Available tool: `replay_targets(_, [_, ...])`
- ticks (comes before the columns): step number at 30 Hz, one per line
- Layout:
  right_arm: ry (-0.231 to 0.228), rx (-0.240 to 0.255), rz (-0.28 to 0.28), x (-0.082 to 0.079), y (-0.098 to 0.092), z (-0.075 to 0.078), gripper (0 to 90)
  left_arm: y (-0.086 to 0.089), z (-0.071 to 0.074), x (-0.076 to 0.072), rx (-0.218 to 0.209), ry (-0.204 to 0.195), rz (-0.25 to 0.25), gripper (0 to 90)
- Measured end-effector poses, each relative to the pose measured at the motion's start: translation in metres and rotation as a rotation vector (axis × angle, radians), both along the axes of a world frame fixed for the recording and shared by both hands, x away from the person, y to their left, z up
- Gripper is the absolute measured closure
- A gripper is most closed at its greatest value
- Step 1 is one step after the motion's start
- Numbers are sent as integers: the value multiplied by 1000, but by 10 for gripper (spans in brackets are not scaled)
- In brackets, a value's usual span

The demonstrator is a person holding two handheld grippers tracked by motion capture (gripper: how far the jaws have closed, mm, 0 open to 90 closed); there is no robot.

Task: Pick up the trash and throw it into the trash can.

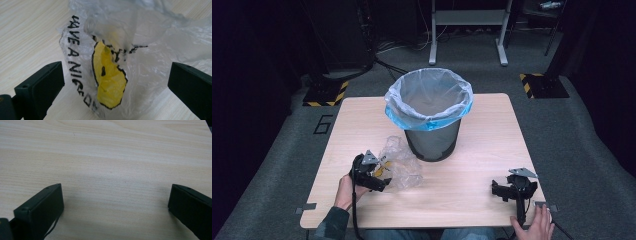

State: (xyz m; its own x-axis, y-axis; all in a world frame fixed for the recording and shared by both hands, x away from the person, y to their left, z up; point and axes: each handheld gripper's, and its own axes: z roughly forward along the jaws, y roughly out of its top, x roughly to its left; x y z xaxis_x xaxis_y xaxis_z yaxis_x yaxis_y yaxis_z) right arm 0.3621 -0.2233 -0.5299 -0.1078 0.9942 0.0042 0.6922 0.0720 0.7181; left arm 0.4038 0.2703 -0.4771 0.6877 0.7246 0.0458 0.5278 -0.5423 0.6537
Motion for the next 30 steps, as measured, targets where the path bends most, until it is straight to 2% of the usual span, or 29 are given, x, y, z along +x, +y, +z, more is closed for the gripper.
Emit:
replay_targets(2, [0, 1, 0, 0, 0, 0, 0, -5, -1, 6, 15, 14, -10, 5])
replay_targets(11, [0, 1, 0, 0, 0, 0, 0, -12, -1, 19, 22, 45, -7, 30])
replay_targets(17, [0, 1, -1, 0, 0, 0, 0, -16, -2, 24, 36, 49, -13, 75])
replay_targets(19, [0, 1, -2, 0, 0, 0, 0, -18, -4, 26, 43, 62, -21, 171])
replay_targets(21, [0, 1, -1, 0, 0, 0, 0, -18, -5, 27, 40, 63, -25, 202])
replay_targets(22, [0, 1, -1, 0, 0, 0, 0, -19, -6, 28, 40, 67, -26, 273])
replay_targets(30, [0, 1, -1, 0, 0, 0, 0, -19, -8, 29, 36, 77, -30, 463])
